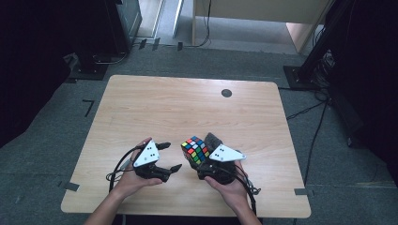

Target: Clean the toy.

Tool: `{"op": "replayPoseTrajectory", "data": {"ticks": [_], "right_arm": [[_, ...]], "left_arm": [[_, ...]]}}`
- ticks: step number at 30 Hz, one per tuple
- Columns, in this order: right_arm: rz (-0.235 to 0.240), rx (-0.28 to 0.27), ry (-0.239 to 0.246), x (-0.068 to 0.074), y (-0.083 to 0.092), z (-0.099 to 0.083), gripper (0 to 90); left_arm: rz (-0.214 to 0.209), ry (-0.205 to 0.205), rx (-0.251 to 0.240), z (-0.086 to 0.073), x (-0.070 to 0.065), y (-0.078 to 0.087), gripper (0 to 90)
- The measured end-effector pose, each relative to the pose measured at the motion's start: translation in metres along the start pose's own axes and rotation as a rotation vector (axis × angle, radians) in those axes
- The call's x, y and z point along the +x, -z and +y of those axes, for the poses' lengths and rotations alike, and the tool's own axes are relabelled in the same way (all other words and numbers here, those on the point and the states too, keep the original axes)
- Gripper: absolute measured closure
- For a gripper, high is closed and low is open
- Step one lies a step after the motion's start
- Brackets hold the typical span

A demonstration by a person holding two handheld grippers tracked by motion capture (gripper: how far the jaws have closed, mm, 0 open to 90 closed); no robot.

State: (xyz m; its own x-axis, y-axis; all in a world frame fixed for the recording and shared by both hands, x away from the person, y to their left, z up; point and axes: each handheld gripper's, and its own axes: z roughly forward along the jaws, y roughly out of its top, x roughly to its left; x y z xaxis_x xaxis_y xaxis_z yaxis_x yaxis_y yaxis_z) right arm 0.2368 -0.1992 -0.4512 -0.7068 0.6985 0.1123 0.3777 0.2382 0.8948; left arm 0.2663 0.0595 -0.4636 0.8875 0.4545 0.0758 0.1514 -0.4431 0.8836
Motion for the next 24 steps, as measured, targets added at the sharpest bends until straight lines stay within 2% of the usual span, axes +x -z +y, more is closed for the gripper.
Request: {"op": "replayPoseTrajectory", "data": {"ticks": [2, 3, 4, 5, 6, 9, 16, 22, 24], "right_arm": [[0.014, 0.000, -0.017, 0.001, 0.000, 0.001, 33.6], [0.031, 0.005, -0.028, 0.002, 0.000, 0.001, 33.6], [0.042, 0.013, -0.040, 0.002, 0.000, 0.002, 33.6], [0.061, 0.017, -0.050, 0.002, -0.001, 0.002, 33.6], [0.061, 0.017, -0.050, 0.002, -0.001, 0.002, 33.6], [0.103, 0.045, -0.079, 0.005, -0.002, 0.004, 33.6], [0.135, 0.107, -0.115, 0.008, -0.006, 0.006, 33.6], [0.169, 0.177, -0.167, 0.007, -0.011, 0.007, 33.5], [0.183, 0.186, -0.183, 0.006, -0.012, 0.007, 33.5]], "left_arm": [[0.017, -0.038, 0.019, -0.002, -0.003, -0.003, 15.1], [0.033, -0.080, 0.033, -0.003, -0.006, -0.005, 15.1], [0.033, -0.080, 0.033, -0.003, -0.006, -0.005, 15.2], [0.048, -0.112, 0.035, -0.004, -0.009, -0.007, 15.2], [0.048, -0.112, 0.035, -0.004, -0.009, -0.007, 15.5], [0.066, -0.164, 0.022, -0.005, -0.014, -0.008, 16.1], [0.115, -0.262, -0.026, -0.004, -0.023, -0.005, 19.8], [0.144, -0.352, -0.024, -0.006, -0.033, -0.009, 24.2], [0.154, -0.375, -0.024, -0.007, -0.035, -0.010, 29.6]]}}
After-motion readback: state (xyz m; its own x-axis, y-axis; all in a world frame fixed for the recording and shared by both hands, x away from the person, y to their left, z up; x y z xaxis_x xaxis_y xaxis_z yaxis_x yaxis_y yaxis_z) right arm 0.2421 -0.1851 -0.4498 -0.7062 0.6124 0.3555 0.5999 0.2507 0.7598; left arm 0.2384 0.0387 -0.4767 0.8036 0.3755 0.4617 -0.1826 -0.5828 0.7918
